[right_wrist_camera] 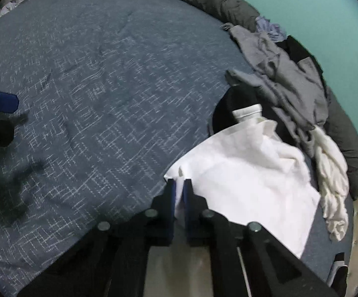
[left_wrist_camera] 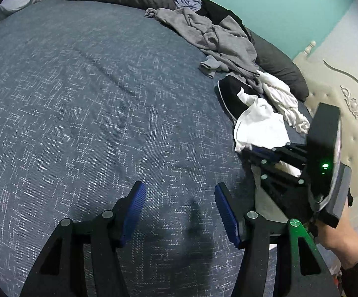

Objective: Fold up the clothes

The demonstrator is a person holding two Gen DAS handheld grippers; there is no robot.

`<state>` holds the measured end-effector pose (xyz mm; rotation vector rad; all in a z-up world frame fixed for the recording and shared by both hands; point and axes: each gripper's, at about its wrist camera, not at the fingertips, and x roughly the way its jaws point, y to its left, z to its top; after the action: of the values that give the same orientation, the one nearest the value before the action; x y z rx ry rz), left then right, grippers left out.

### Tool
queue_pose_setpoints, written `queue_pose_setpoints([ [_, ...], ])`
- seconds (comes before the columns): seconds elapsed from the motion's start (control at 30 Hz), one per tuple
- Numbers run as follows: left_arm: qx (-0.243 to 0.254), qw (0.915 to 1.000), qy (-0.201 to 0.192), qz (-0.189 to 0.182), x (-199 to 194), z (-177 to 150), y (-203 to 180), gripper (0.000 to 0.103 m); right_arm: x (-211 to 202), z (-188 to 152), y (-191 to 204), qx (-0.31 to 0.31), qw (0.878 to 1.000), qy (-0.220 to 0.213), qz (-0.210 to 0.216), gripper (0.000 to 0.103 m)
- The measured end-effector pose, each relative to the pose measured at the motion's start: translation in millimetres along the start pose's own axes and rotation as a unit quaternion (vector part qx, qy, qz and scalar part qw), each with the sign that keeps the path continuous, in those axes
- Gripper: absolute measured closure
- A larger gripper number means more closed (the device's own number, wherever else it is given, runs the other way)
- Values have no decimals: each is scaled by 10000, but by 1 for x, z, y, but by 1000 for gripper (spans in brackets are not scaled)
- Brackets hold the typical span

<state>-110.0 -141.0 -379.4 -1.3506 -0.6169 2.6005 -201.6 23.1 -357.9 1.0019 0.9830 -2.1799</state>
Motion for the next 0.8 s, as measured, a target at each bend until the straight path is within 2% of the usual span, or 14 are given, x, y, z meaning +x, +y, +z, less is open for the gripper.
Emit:
queue_pose_setpoints([
  [0.23, 27, 10000, 39, 27, 5, -3, -5, 41, -36, 2, -44, 509, 9974, -501, -117, 100],
  [0.37, 107, 9999, 34, 36, 7, -4, -12, 41, -53, 2, -82, 933, 9932, -681, -117, 100],
  [0.63, 277, 9995, 124, -22, 19, -5, -30, 41, -61, -16, -156, 1861, 9802, -635, -211, 100],
  [0.8, 319, 9993, 170, -30, 25, -6, -35, 41, -47, -27, -194, 2076, 9760, -455, -484, 100],
])
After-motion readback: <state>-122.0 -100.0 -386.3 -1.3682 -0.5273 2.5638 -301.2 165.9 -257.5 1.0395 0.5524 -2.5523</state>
